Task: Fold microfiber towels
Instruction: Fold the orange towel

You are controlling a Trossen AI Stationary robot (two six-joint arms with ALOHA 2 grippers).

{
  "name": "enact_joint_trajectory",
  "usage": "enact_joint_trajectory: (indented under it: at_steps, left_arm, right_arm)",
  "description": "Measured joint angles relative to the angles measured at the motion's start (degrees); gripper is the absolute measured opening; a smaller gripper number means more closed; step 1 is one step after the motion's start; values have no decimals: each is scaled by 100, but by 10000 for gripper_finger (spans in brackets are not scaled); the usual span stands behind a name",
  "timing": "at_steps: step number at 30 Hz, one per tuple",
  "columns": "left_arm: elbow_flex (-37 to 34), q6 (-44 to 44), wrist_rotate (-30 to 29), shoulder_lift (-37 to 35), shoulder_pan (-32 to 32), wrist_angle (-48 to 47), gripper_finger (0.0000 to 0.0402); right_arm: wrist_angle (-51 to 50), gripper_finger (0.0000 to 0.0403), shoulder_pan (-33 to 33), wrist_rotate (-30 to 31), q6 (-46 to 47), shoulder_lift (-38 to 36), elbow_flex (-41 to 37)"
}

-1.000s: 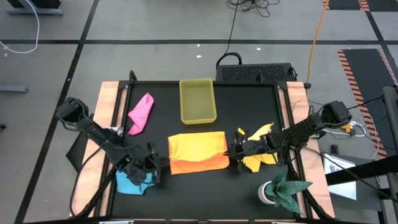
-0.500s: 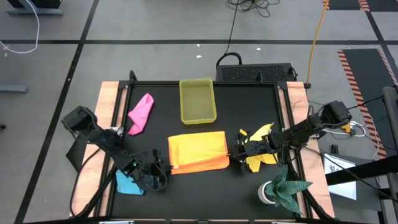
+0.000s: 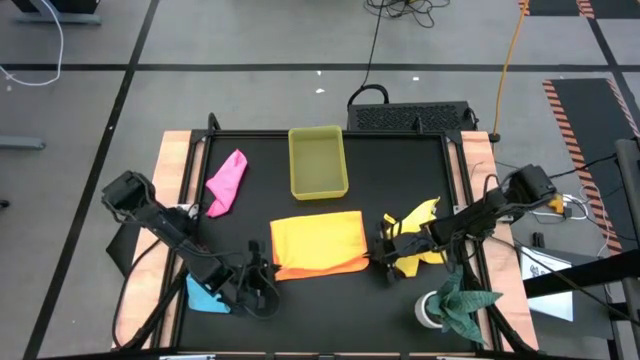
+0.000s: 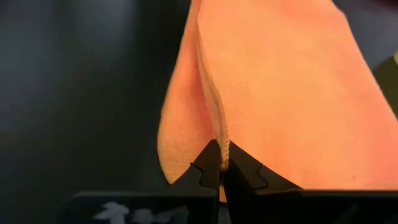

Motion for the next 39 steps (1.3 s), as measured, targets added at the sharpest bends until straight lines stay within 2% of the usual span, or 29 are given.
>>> enact_joint_trajectory:
  at_steps: [3,9,14,18,26,32,35,39]
  left_arm:
    - [8,-34,446,2,44,30,4]
    - [10,-105,829,530,82,62,3]
    - [18,-266,1114,927,171,41,25]
    - [14,-455,1120,817,187,-15,60]
    - [10,-498,1359,-62,191,-10,142]
    - [11,-351,1367,74,265,332,151]
    - [-1,-616,1323,282,424,296,152]
    - [1,-916,1790,474,640,540,152]
  right_arm:
    - [6,0,8,5,9,93,0]
    - [93,0,8,7,9,101,0]
    - [227,0,8,9,9,101,4]
    - [268,0,8,8,-6,101,4]
    - [344,0,13,1,23,101,4]
    - [429,0,13,-4,9,101,4]
    - [478,0,13,-7,11,101,4]
    - [534,0,13,-9,-13,101,4]
